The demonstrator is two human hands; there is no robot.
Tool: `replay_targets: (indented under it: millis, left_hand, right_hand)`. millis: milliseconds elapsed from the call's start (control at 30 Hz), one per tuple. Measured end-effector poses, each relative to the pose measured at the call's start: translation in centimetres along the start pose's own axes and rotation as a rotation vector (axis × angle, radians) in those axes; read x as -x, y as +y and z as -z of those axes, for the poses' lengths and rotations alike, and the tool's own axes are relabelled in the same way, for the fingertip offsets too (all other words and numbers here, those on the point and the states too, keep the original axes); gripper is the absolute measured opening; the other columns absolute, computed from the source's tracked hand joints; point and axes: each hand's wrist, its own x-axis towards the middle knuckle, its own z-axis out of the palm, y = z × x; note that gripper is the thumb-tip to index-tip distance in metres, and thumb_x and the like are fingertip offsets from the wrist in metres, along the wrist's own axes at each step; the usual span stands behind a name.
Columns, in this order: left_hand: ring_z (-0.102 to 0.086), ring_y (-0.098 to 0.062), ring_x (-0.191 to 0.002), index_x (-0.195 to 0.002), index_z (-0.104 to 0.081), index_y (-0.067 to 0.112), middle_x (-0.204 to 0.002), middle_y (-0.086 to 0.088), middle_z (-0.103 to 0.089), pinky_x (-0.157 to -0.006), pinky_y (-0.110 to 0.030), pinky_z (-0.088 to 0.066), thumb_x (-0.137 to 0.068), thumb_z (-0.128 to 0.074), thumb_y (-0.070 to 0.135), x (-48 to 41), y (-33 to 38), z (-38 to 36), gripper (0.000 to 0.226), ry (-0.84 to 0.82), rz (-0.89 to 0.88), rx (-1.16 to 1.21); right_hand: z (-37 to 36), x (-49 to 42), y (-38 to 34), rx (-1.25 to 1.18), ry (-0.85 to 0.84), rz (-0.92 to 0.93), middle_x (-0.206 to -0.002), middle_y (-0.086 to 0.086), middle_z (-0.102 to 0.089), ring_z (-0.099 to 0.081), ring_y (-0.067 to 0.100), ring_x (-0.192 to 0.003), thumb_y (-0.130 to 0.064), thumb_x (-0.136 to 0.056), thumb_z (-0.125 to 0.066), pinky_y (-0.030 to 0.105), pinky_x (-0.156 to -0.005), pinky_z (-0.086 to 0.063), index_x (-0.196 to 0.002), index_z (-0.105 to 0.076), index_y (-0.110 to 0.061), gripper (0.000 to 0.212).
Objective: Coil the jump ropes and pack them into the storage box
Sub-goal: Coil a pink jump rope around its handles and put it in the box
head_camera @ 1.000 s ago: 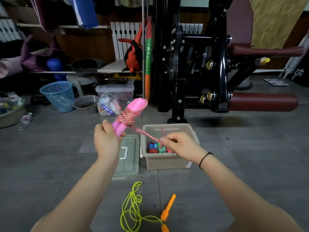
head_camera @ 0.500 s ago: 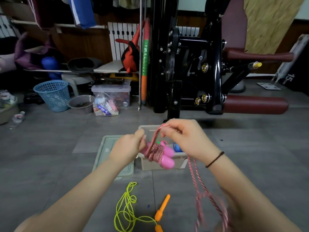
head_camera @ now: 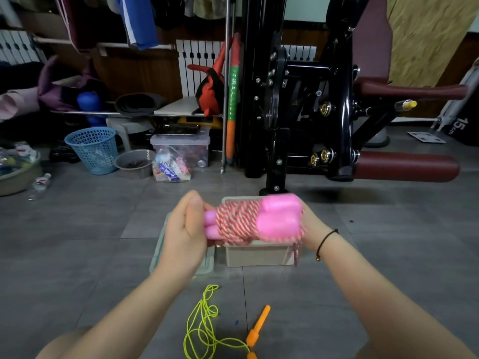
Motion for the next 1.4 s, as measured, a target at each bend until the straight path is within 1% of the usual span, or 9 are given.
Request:
replay_targets:
  millis: [200, 400, 467, 567, 833, 1033, 1167, 1267, 1400]
  left_hand:
    - [-0.042, -0.005, -0.033, -0.067, -0.031, 0.018, -0.058, -0.003, -0.052, -0.033, -0.012, -0.020, -0.093, -0.024, 0.006, -4.8, -2.2, 2.6, 0.030, 0.470, 0.323, 0.179]
    - [-0.057, -0.023, -0.057, -0.081, -0.048, 0.007, -0.091, -0.017, -0.061, -0.049, -0.025, -0.043, -0.099, -0.029, 0.019, -9.1, -6.1, 7.2, 0.029, 0.650, 0.354, -0.248]
    - [-0.056, -0.035, -0.077, -0.097, -0.052, 0.001, -0.088, -0.019, -0.061, -0.068, -0.037, -0.042, -0.099, -0.030, 0.023, -9.0, -6.6, 7.2, 0.031, 0.560, 0.291, -0.626]
    - [-0.055, -0.047, -0.084, -0.101, -0.048, 0.001, -0.089, -0.034, -0.058, -0.069, -0.045, -0.040, -0.099, -0.033, 0.025, -8.4, -7.4, 7.1, 0.028, 0.355, 0.237, -0.919]
    - [-0.062, -0.044, -0.087, -0.103, -0.046, 0.009, -0.092, -0.021, -0.067, -0.069, -0.043, -0.044, -0.095, -0.045, 0.026, -4.7, -8.8, 3.6, 0.019, -0.460, -0.060, -1.362]
    - [-0.053, -0.033, -0.038, -0.078, -0.031, 0.020, -0.044, -0.010, -0.053, -0.029, -0.031, -0.035, -0.080, -0.036, 0.035, -1.5, -7.9, 2.4, 0.016, -0.697, -0.345, -1.140]
    - [-0.059, -0.023, -0.059, -0.077, -0.035, 0.034, -0.059, 0.001, -0.063, -0.057, -0.035, -0.044, -0.083, -0.022, 0.054, 0.1, -6.6, 1.6, 0.024, -0.508, -0.189, -0.637]
    - [-0.051, -0.009, -0.049, -0.066, -0.043, 0.040, -0.052, 0.009, -0.056, -0.053, -0.029, -0.040, -0.085, -0.028, 0.052, 1.0, -4.9, 0.6, 0.027, -0.323, -0.099, -0.393]
    - [-0.045, -0.021, -0.052, -0.068, -0.036, 0.012, -0.059, -0.013, -0.042, -0.041, -0.019, -0.036, -0.101, -0.031, 0.016, 0.2, -2.6, -0.5, 0.034, -0.010, 0.180, -0.008]
  right_hand:
    - [-3.8, 1.3, 0.8, -0.005, -0.182, -0.033, -0.049, -0.008, -0.030, -0.023, 0.005, -0.040, -0.038, -0.099, -0.038, 0.017, -0.039, -0.021, -0.073, -0.057, -0.018, 0.037]
    - [-4.8, 3.5, -1.2, 0.145, -0.450, 0.079, -0.056, -0.007, -0.034, -0.029, 0.001, -0.043, -0.030, -0.100, -0.039, 0.013, -0.044, -0.028, -0.091, -0.063, -0.017, 0.029]
    - [-4.7, 5.0, -2.6, 0.328, -0.543, 0.176, -0.058, -0.011, -0.043, -0.041, -0.001, -0.051, -0.031, -0.099, -0.043, 0.013, -0.055, -0.036, -0.103, -0.065, -0.020, 0.025]
    - [-4.3, 7.1, -4.4, 0.537, -0.652, 0.213, -0.078, -0.012, -0.056, -0.051, -0.003, -0.069, -0.031, -0.098, -0.045, 0.008, -0.066, -0.039, -0.111, -0.064, -0.022, 0.025]
    - [0.2, 7.3, -7.5, 0.496, -0.205, 0.449, -0.050, -0.013, -0.048, -0.044, 0.004, -0.050, -0.022, -0.094, -0.053, 0.012, -0.052, -0.031, -0.074, -0.064, -0.027, 0.024]
    - [3.8, 2.9, -3.6, 0.316, 0.194, 0.304, -0.061, 0.004, -0.055, -0.046, 0.016, -0.058, -0.024, -0.093, -0.052, 0.029, -0.061, -0.040, -0.067, -0.064, -0.026, 0.028]
    - [5.1, 0.2, -0.6, 0.019, 0.304, 0.083, -0.046, -0.015, -0.044, -0.038, -0.002, -0.041, -0.024, -0.097, -0.047, 0.008, -0.043, -0.030, -0.074, -0.064, -0.019, 0.028]
    - [4.0, -0.9, 2.2, -0.137, 0.222, -0.071, -0.051, -0.010, -0.039, -0.029, -0.001, -0.038, -0.028, -0.097, -0.048, 0.011, -0.036, -0.023, -0.076, -0.064, -0.020, 0.027]
    - [-1.2, -1.5, 3.4, -0.257, 0.113, -0.219, -0.057, 0.002, -0.043, -0.033, 0.014, -0.049, -0.014, -0.094, -0.053, 0.021, -0.048, -0.024, -0.060, -0.063, -0.017, 0.035]
